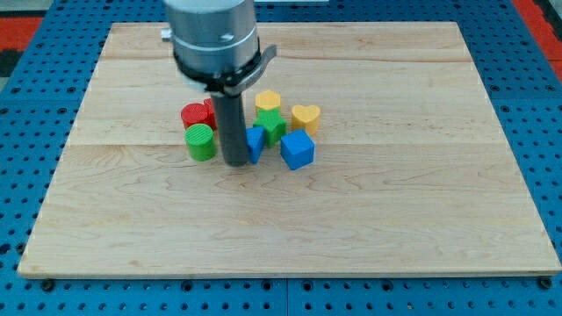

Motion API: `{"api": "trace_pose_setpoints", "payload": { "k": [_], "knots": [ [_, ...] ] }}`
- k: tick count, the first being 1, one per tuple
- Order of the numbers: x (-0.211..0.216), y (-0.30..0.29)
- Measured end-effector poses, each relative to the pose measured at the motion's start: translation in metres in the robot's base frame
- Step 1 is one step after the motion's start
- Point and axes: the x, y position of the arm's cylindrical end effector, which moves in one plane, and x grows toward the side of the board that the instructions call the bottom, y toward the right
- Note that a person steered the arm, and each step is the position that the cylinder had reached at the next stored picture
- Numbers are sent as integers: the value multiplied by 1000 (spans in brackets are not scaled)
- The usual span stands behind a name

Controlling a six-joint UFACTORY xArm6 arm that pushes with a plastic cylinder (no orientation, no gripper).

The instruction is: Place the green blocks in a vertical line at the left of the board

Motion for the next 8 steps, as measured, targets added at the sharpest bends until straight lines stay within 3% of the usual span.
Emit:
{"api": "trace_pose_setpoints", "payload": {
  "k": [4,5,6,7,8],
  "knots": [
    [-119,78],
    [-132,43],
    [-114,36],
    [-109,-11],
    [-136,6]
  ]
}}
